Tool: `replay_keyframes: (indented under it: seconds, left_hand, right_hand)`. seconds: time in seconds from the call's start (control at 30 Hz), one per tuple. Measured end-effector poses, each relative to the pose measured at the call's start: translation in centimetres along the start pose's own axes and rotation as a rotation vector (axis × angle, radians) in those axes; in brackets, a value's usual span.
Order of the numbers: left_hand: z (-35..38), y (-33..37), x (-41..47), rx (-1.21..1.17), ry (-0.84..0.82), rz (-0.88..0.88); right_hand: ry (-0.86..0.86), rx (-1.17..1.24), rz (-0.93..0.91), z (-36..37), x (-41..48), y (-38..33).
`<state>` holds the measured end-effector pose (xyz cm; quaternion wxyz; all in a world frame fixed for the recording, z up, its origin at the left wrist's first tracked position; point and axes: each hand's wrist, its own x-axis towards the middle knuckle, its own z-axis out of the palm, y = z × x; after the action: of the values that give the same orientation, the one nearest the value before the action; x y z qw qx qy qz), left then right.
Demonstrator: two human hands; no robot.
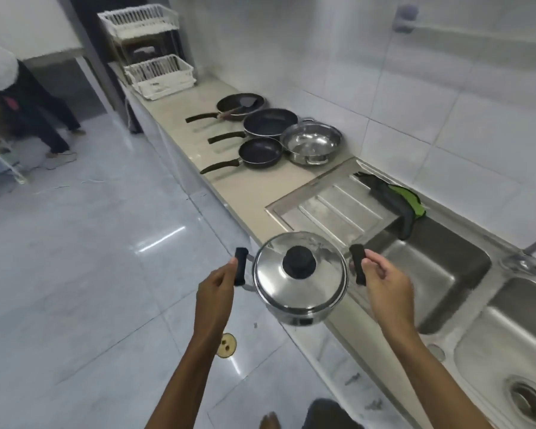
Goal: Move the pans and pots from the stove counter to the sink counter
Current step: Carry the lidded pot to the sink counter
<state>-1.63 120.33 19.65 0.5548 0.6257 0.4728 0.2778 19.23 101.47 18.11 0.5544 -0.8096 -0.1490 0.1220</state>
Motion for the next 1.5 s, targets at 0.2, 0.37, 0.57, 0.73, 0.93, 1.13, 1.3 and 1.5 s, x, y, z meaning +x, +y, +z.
replay_keyframes:
  seconds: [0.2, 0.37, 0.57, 0.73, 0.93, 1.13, 1.3, 1.5]
  left_hand:
    - [4.7, 1.3, 14.3, 0.076, -0.18, 0.009]
    - [8.6, 2.0, 24.5, 0.085, -0.252, -0.035]
    - [9.5, 4.3, 35.0, 0.124, -0.256, -0.084]
    - [8.6, 4.9, 41.8, 0.144, -0.223, -0.1]
    - [7.7, 4.7, 48.1, 0.163, -0.263, -0.145]
    - [7.4, 4.5, 52.5, 0.188, -0.388, -0.143]
    - [7.1, 4.1, 54.8, 0.203, -0.493, -0.13]
    - [6.7, 3.3, 56.5, 0.217, -0.571, -0.097]
  right_hand:
    - [0.189, 0.018, 0.102, 4.2, 8.4, -0.3]
    - [0.263, -0.009, 0.142, 8.3, 16.4, -0.1]
    - [0.228, -0.002, 0.18, 14.4, 25.2, -1.2]
    - [0.145, 0.036, 0.18, 19.9, 30.8, -2.1]
    - [0.113, 0.072, 0.186, 24.8, 35.3, -2.7]
    - [0.166, 0.059, 0.224, 27.0, 37.2, -3.0]
    - [0.26, 0.025, 0.231, 27.9, 37.9, -3.2]
    - [0.365, -0.056, 0.216, 29.4, 38.2, -3.2]
